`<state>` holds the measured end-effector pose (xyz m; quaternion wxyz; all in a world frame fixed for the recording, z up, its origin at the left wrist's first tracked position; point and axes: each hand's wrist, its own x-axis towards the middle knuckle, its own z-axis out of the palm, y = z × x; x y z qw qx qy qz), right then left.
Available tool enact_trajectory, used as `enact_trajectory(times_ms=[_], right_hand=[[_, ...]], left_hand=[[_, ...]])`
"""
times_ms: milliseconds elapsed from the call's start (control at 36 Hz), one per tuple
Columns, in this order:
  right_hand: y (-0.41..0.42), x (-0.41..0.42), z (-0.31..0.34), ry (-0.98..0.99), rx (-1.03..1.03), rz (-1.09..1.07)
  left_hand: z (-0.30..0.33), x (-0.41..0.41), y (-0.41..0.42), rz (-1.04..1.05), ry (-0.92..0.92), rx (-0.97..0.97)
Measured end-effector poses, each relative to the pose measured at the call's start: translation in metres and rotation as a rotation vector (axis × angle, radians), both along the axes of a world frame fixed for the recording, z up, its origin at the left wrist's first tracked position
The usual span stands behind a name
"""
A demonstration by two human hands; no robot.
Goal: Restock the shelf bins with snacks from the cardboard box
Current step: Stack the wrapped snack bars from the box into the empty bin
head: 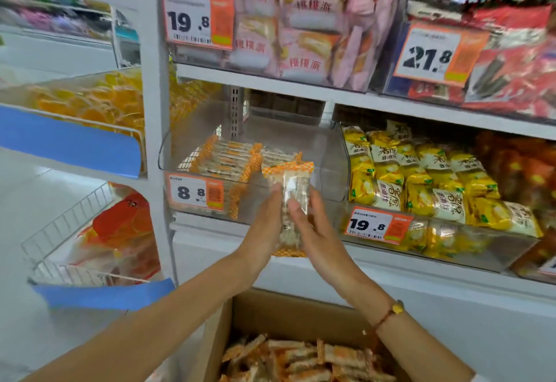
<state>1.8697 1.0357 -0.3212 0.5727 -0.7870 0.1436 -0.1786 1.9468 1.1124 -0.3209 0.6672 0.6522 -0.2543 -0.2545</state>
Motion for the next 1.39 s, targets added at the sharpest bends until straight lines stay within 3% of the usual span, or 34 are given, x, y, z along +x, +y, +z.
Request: enact_trajectory(times_ms=[56, 167, 250, 389, 472, 528, 611, 694, 833, 972, 1139, 1278, 1389], right_hand=[[-0.002, 0.009, 0.009, -0.017, -0.076, 0.022], [-0.007, 0.032, 0.023, -0.047, -0.125, 0.035], [-0.015, 0.051, 0.033, -0.075, -0.093, -0.027], [-0.035, 0.082, 0.052, -0.012, -0.06, -0.048], [-0.059, 0.105, 0.068, 0.055, -0.244, -0.059], [-0.08, 0.125, 0.071, 0.209, -0.526, -0.019], [-0.109, 0.151, 0.058, 0.576, -0.979, 0.11], [-0.122, 0.168, 0.034, 0.775, -1.145, 0.184], [-0.127, 0.188, 0.014, 0.674, -0.974, 0.215], [-0.128, 0.195, 0.004, 0.56, -1.148, 0.069], [-0.123, 0.198, -0.017, 0.795, -0.877, 0.032], [-0.111, 0.211, -0.024, 0.866, -1.122, 0.049], [-0.101, 0.221, -0.027, 0.837, -1.096, 0.126]], left_hand=[[0.007, 0.006, 0.002, 0.021, -0.048, -0.023], [0.015, 0.024, 0.002, 0.281, -0.214, -0.008], [0.024, 0.037, 0.005, 0.288, -0.327, 0.084], [0.004, 0.074, 0.017, 0.32, -0.763, 0.241], [-0.016, 0.1, 0.029, 0.462, -1.016, 0.402], [-0.027, 0.112, 0.038, 0.455, -1.092, 0.504], [-0.04, 0.125, 0.045, 0.427, -1.144, 0.581], [-0.043, 0.129, 0.046, 0.415, -1.196, 0.604], [-0.043, 0.13, 0.045, 0.44, -1.22, 0.59], [-0.044, 0.131, 0.046, 0.433, -1.239, 0.592], [-0.044, 0.13, 0.043, 0.447, -1.225, 0.608], [-0.044, 0.128, 0.04, 0.463, -1.2, 0.624], [-0.044, 0.126, 0.037, 0.504, -1.195, 0.629]])
